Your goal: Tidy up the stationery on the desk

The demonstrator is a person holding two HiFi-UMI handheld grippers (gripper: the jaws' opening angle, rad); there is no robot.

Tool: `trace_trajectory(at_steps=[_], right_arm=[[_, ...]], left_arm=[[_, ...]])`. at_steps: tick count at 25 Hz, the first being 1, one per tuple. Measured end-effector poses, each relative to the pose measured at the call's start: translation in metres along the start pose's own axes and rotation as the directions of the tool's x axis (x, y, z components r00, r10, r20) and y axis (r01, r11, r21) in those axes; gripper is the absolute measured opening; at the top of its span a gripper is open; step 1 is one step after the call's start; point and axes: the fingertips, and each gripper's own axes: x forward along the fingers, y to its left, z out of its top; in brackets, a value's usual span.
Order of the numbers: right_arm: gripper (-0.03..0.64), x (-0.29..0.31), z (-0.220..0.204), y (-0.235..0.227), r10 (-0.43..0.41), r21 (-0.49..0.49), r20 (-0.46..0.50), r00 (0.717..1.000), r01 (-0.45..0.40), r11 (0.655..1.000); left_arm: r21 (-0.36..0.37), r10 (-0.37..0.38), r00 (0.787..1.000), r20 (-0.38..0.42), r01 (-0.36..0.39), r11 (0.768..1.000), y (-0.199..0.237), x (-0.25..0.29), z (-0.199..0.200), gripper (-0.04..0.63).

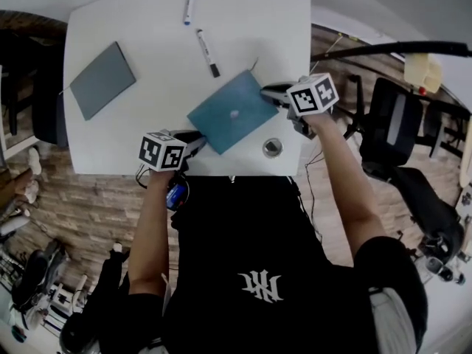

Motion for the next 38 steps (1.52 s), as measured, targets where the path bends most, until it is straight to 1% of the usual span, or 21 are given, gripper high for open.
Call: trace_trajectory(at_steps=[4,7,11,14,16,18,19,21,23,26,28,30,34,38], right_arm=[[0.074,-0.008,0.018,-0.016,-0.018,-0.012,0.023,1.0,0.019,1.0],[0.074,-0.008,0.028,-0.025,-0.021,-0.023,0.031,0.999,0.022,1.0],[0.075,-0.005,0.039,-0.03,-0.027,-0.055,0.032,0.999,0.029,0.998],[0.075,-0.003,0.043,-0.029,-0.034,-0.087,0.034,0.999,0.037,0.995],[0.075,-0.008,0.046,-0.03,-0.042,-0.094,0.061,0.997,0.047,0.994],[0.077,-0.018,0.047,-0.031,-0.054,-0.088,0.096,0.994,0.063,0.994],[0.077,-0.024,0.046,-0.032,-0.059,-0.076,0.114,0.992,0.068,0.995],[0.078,-0.041,0.042,-0.035,-0.068,-0.035,0.162,0.984,0.074,0.997],[0.089,-0.058,0.034,-0.036,-0.078,0.019,0.223,0.972,0.075,0.997],[0.112,-0.074,0.01,-0.023,-0.065,0.106,0.278,0.958,0.037,0.994],[0.112,-0.072,-0.013,-0.007,-0.034,0.175,0.28,0.959,-0.016,0.984],[0.114,-0.064,-0.036,0.006,-0.018,0.231,0.276,0.961,-0.048,0.972],[0.121,-0.042,-0.067,0.021,-0.038,0.318,0.282,0.959,-0.056,0.946],[0.124,-0.03,-0.077,0.02,-0.072,0.367,0.295,0.953,-0.044,0.929]], left_arm=[[0.032,-0.055,0.997,-0.061,0.057,0.998,-0.024,0.022,0.001,0.075],[0.044,-0.108,0.988,-0.11,0.113,0.993,-0.044,0.039,-0.004,0.075],[0.065,-0.146,0.975,-0.165,0.159,0.985,-0.064,0.056,-0.01,0.086],[0.066,-0.179,0.965,-0.19,0.195,0.979,-0.072,0.059,-0.013,0.094],[0.062,-0.214,0.955,-0.205,0.231,0.971,-0.078,0.053,-0.013,0.101],[0.077,-0.23,0.954,-0.193,0.249,0.966,-0.08,0.04,-0.006,0.11],[0.092,-0.232,0.959,-0.165,0.249,0.964,-0.079,0.031,0.003,0.109],[0.128,-0.224,0.971,-0.08,0.233,0.964,-0.075,0.012,0.029,0.109],[0.167,-0.189,0.982,-0.009,0.188,0.968,-0.063,-0.003,0.055,0.11],[0.195,-0.14,0.99,0.035,0.13,0.972,-0.04,-0.01,0.082,0.123],[0.189,-0.137,0.99,0.035,0.128,0.974,-0.028,-0.004,0.092,0.124],[0.181,-0.139,0.99,0.017,0.133,0.974,-0.02,0.005,0.095,0.124],[0.196,-0.114,0.992,-0.048,0.121,0.973,-0.016,0.021,0.086,0.135],[0.227,-0.079,0.994,-0.078,0.095,0.969,-0.015,0.027,0.083,0.137]])
